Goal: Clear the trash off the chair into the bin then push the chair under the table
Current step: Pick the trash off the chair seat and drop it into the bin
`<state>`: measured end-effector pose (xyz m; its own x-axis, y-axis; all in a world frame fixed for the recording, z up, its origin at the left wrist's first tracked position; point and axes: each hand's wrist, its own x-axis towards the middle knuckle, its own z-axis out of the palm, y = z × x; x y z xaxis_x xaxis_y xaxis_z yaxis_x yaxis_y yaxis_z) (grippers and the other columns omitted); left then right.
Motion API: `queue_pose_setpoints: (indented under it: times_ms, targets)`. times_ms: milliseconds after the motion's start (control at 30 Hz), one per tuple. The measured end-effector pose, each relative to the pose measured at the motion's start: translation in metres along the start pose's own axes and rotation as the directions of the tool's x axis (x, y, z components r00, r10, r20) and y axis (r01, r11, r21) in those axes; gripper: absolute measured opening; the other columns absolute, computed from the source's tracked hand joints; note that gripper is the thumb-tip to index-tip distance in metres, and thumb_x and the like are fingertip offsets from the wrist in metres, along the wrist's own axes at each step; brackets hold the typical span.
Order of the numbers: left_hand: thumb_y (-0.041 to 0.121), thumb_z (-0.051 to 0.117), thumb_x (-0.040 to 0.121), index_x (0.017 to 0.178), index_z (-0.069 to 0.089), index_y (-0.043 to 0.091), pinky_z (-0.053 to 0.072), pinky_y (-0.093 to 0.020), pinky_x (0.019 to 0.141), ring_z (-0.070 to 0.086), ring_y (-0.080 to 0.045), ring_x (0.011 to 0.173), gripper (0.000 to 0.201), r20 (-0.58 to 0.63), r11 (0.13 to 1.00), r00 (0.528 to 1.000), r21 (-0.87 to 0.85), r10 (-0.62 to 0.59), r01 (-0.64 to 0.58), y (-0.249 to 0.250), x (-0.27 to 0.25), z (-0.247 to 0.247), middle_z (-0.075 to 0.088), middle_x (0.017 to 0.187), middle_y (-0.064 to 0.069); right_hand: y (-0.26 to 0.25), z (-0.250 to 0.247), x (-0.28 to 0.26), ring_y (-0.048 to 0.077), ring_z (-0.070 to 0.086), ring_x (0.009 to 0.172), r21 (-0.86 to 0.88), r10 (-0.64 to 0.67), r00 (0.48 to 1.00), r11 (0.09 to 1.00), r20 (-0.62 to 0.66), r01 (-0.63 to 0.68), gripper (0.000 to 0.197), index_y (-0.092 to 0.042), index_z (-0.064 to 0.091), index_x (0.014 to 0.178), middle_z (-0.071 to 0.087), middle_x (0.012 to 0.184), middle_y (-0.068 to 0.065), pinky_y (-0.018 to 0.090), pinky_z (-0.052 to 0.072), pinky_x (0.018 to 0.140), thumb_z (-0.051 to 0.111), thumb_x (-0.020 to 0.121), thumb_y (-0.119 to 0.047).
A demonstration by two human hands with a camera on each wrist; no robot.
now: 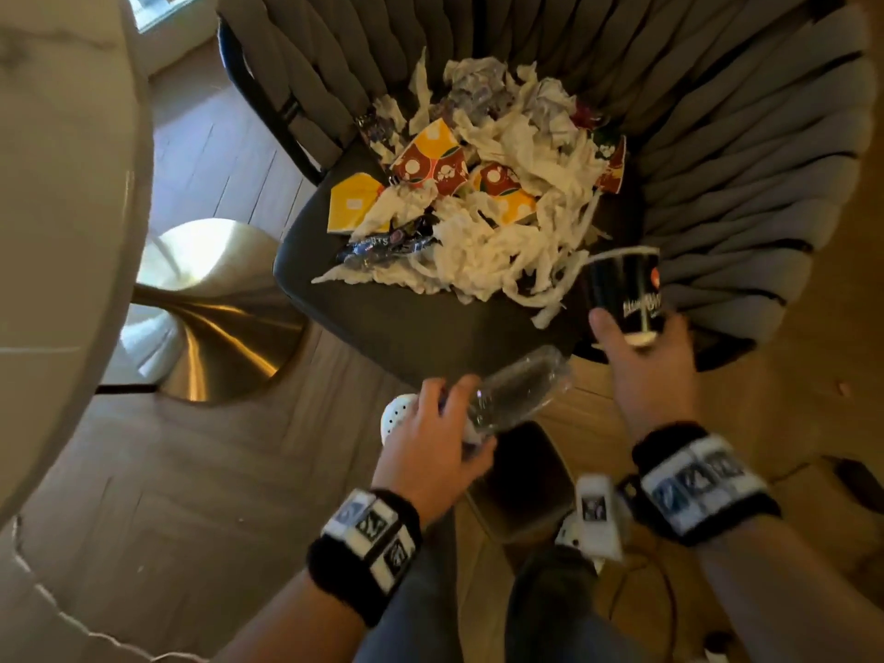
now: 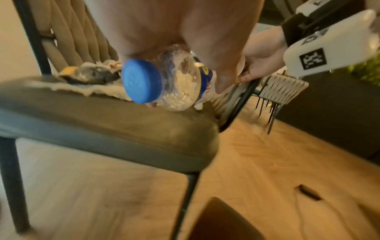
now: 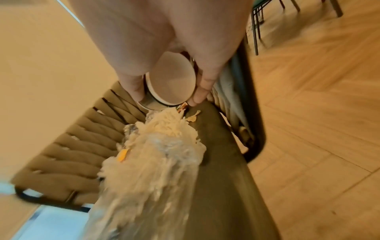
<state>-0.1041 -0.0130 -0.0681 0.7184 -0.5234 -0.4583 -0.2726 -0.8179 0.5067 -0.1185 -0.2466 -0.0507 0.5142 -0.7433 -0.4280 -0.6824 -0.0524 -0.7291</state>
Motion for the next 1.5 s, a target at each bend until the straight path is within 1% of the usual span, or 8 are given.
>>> queue_pose_setpoints:
  times_ms: [167,467,667,1000,1133,1267,1400,1500]
  targets:
    - [0.064,0.054,0.086,0.134,0.033,0.040,0.052,-0.025,0.086,0.057,-0.006,0.102,0.057,0.286,0.941,0.932,-0.184,-0.224,0.283,0.016,-0.066,0.086,0.050,0.129,0.010,0.087,-0.046,-0.100,0.005,0.062,0.097,-0.054,0.062,0.945,0.997,0.320,-0.047,0.049,-0.037,0.051,0.119,0.060,0.111,-0.012,0.028,0.051,0.074,0.076,0.077,-0.042]
    - [0.049,0.059,0.084,0.131,0.046,0.021,0.053,-0.039,0.090,0.060,-0.026,0.105,0.056,0.434,0.719,0.692,-0.131,-0.577,0.682,-0.018,-0.021,0.243,0.051,0.124,-0.009,0.281,0.008,-0.075,0.025,0.053,0.117,-0.607,0.374,0.849,0.791,0.372,-0.083,0.081,-0.018,0.034,0.143,0.047,0.133,0.007,0.039,0.047,0.098,0.071,0.079,-0.049]
    - [0.043,0.057,0.086,0.130,0.050,0.021,0.053,-0.035,0.088,0.062,-0.027,0.104,0.050,0.437,0.685,0.707,-0.242,-0.556,0.687,-0.033,-0.016,0.269,0.058,0.120,-0.011,0.310,0.041,-0.030,0.030,0.039,0.136,-0.578,0.471,0.788,0.795,0.396,-0.185,0.101,-0.013,0.022,0.151,0.036,0.152,0.011,0.041,0.036,0.110,0.072,0.075,-0.058]
    - [0.036,0.053,0.098,0.106,0.063,0.035,0.051,-0.021,0.082,0.059,0.006,0.085,0.013,-0.091,0.845,0.927,-0.452,-0.363,0.287,-0.036,0.000,0.046,0.062,0.091,0.020,0.108,0.036,-0.035,0.001,0.059,0.098,-0.183,0.168,0.835,0.980,0.524,-0.082,0.038,-0.035,0.053,0.120,0.063,0.111,-0.014,0.024,0.050,0.077,0.065,0.086,-0.048]
    - [0.031,0.054,0.098,0.110,0.063,0.028,0.049,-0.021,0.078,0.057,0.001,0.087,0.016,-0.387,0.919,0.879,-0.373,-0.280,0.128,-0.059,0.061,-0.048,0.060,0.101,0.013,0.005,0.061,-0.004,-0.001,0.057,0.093,-0.176,-0.176,0.910,0.950,0.376,0.257,0.030,-0.029,0.058,0.117,0.062,0.103,-0.013,0.022,0.051,0.078,0.062,0.090,-0.040]
    - [0.034,0.057,0.095,0.121,0.058,0.025,0.052,-0.043,0.093,0.055,-0.021,0.109,0.028,-0.521,0.926,0.784,-0.335,-0.337,0.176,-0.087,0.140,-0.103,0.051,0.117,0.000,-0.057,0.084,0.059,0.010,0.059,0.092,-0.265,-0.385,0.898,0.862,0.211,0.432,0.026,-0.020,0.062,0.114,0.062,0.102,-0.004,0.029,0.051,0.078,0.057,0.093,-0.036]
    - [0.041,0.056,0.094,0.141,0.043,0.022,0.039,-0.050,0.108,0.042,-0.036,0.129,0.052,-0.360,0.823,0.757,-0.399,-0.545,0.403,-0.110,0.201,-0.128,0.042,0.141,-0.016,-0.081,0.096,0.138,0.030,0.056,0.105,-0.401,-0.437,0.899,0.828,-0.022,0.393,0.020,-0.017,0.062,0.112,0.056,0.118,0.011,0.039,0.048,0.087,0.055,0.094,-0.024]
    - [0.050,0.060,0.091,0.146,0.037,0.017,0.042,-0.051,0.105,0.046,-0.037,0.128,0.068,-0.277,0.805,0.770,-0.357,-0.575,0.474,-0.125,0.225,-0.127,0.044,0.143,-0.018,-0.082,0.094,0.187,0.040,0.048,0.117,-0.438,-0.247,0.955,0.886,-0.165,0.153,0.028,-0.017,0.056,0.122,0.046,0.132,0.020,0.048,0.043,0.098,0.050,0.096,-0.022]
